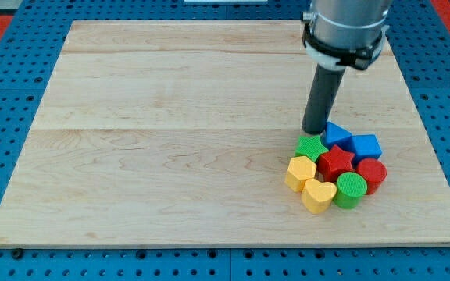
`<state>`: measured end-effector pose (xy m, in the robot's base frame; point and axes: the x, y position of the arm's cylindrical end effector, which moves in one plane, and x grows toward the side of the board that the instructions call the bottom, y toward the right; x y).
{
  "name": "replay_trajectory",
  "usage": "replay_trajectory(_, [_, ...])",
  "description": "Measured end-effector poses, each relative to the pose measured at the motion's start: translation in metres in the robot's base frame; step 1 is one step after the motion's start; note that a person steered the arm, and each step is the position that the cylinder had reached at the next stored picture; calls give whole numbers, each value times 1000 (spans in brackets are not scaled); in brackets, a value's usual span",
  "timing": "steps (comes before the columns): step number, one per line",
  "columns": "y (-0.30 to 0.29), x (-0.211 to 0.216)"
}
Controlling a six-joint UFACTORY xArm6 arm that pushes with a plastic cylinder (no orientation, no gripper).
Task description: Separate the green blocks from the yellow blocks
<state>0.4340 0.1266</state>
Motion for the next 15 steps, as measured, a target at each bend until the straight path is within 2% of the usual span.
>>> replay_trajectory(1, [5, -27])
replay_trajectory(2, [83, -18])
replay_trajectory(3, [163, 22])
replay_trajectory(4, [191, 92])
replay_trajectory(5, [139, 146])
replay_trajectory(6, [48, 152])
replay_trajectory(7, [-10, 121])
replay_trajectory(8, [-22, 59])
replay_trajectory(10, [-96, 26])
replay_trajectory(12, [-100, 16])
replay_trajectory(13, [-88, 48])
replay_trajectory(14, [-40, 67])
replay_trajectory(15, [10, 68])
